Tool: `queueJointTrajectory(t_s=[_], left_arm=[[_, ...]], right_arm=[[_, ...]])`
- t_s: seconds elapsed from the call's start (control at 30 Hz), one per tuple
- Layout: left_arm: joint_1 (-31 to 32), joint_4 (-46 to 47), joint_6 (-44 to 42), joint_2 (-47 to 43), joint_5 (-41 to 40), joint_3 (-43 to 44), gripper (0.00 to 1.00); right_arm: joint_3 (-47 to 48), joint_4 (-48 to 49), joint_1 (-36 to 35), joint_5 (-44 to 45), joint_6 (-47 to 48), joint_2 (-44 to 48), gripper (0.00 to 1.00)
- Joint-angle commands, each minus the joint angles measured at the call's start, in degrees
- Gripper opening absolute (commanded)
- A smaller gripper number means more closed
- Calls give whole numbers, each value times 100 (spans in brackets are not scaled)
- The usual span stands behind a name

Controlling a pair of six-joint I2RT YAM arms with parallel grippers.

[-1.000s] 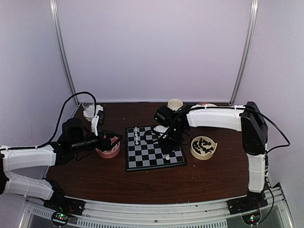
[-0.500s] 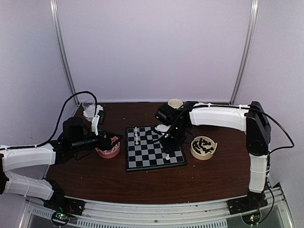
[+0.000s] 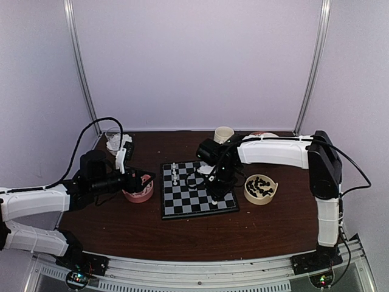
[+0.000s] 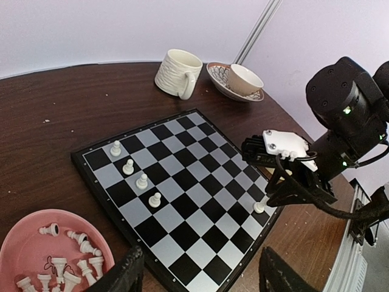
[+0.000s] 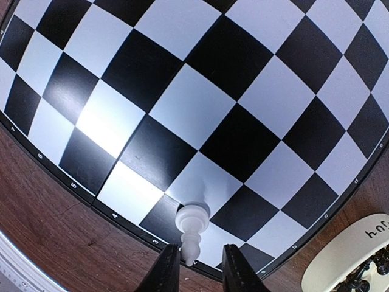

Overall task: Set up the chess pieces on the board
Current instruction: Pick up the bishop from the chessboard.

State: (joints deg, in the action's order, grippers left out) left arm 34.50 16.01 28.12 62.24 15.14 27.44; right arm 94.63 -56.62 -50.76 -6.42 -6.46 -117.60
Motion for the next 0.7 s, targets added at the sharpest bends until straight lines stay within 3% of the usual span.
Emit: queueJointTrajectory(t_s=[0.0,0.67], left_arm=[[-5,47,-105,-93,-98,121,65],[-5,-45,-123,-145,-127,156,65]], right_arm=[[183,-39,-30,31,7,-95,24],[129,325,-60,-293,4,37,0]])
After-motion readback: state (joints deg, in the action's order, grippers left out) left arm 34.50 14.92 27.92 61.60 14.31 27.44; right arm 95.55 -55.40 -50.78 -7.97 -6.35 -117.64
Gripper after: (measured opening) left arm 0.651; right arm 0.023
